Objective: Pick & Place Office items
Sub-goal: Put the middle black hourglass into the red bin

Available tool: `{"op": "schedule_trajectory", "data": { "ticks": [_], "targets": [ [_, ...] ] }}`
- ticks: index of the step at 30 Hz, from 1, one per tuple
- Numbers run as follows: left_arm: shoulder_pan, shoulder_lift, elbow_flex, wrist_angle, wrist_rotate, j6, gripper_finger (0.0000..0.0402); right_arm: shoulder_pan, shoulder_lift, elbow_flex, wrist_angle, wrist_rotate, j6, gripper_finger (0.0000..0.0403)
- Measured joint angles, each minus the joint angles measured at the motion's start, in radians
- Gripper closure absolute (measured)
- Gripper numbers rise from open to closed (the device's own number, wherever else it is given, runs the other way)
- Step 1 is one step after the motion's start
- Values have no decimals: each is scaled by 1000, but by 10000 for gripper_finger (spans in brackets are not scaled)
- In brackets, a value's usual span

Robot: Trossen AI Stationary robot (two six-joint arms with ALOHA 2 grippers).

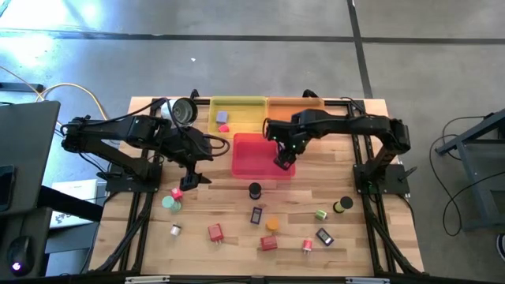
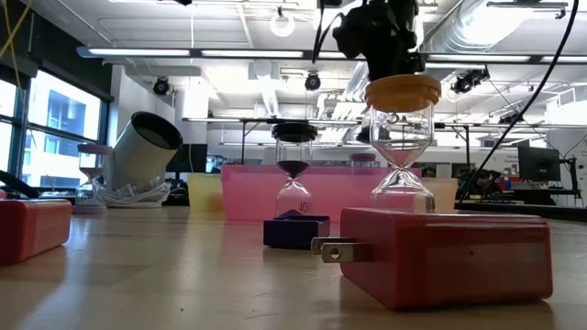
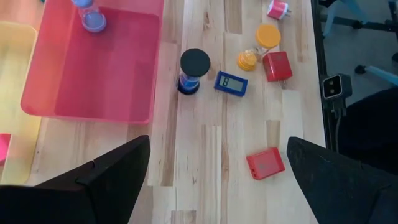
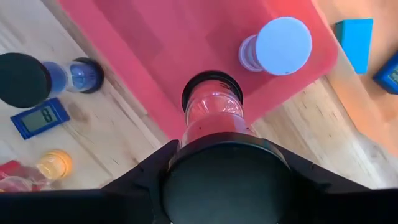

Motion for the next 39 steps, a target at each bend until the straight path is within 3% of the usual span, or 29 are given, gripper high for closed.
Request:
{"op": "schedule_trajectory", "data": {
  "ticks": [11, 39],
  "targets": [
    [0, 1, 0, 0, 3, -1, 32, -7, 39, -16, 60, 0, -28, 206],
    [0, 1, 0, -7, 4, 69, 32, -45, 43, -232, 253, -29, -19, 201]
  ]
}}
